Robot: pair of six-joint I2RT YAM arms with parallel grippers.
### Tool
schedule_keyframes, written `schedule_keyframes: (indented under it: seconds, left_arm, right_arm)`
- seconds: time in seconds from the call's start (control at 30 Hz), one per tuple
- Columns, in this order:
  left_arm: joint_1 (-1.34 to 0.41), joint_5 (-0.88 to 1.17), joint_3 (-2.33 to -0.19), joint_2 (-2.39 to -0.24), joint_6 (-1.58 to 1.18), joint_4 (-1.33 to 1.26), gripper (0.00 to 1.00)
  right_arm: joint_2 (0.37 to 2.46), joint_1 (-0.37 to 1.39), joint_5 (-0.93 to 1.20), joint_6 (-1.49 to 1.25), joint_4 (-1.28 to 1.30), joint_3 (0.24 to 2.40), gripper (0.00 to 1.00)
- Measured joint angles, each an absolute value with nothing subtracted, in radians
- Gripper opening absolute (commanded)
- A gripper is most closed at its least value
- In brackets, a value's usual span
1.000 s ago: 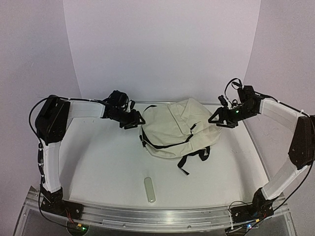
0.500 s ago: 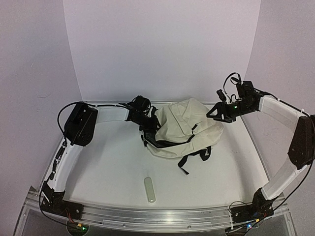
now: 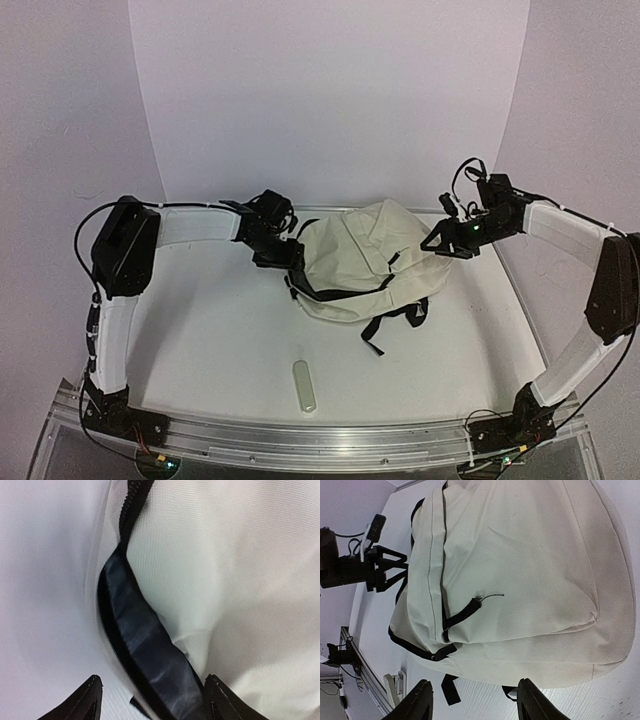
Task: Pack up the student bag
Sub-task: Adjust the student bag at the center of the board.
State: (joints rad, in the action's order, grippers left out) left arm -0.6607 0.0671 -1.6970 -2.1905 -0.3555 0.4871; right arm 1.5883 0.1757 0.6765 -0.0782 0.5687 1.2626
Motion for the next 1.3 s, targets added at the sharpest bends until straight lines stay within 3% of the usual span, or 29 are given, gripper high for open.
schedule_keyframes:
  seconds: [0.2, 0.4, 0.53, 0.73, 0.93, 1.1, 1.3]
  left_arm:
    - [-0.654, 0.174, -1.649, -2.038, -0.301, 0.48, 0.51]
    - [-0.692, 0.306, -1.734, -2.092, -0.294, 0.433, 0.42]
    - [-0.722, 0.368, -1.781, -2.25, -0.321, 0.41, 0.42]
    - [-0.752, 0.291, -1.945, -2.372, -0.317, 0.502, 0.6]
    - [-0.802, 0.163, -1.931, -2.324, -0.28, 0.583, 0.6]
    - [-0.827, 0.192, -1.837, -2.185, -0.261, 0.578, 0.57]
    - [-0.904, 0.21, -1.932, -2.164, -0.232, 0.569, 0.55]
  right_arm:
    - [1.588, 0.176, 0.659, -0.075, 0.569, 1.256, 0.57]
    - [1.584, 0.174, 0.656, -0.075, 0.569, 1.254, 0.57]
    - [1.583, 0.168, 0.649, -0.076, 0.569, 1.253, 0.57]
    - [1.582, 0.162, 0.64, -0.075, 0.567, 1.248, 0.59]
    - [1.58, 0.155, 0.641, -0.076, 0.568, 1.218, 0.59]
    - [1.579, 0.14, 0.641, -0.08, 0.569, 1.206, 0.59]
    - [1.579, 0.072, 0.638, -0.096, 0.569, 1.206, 0.61]
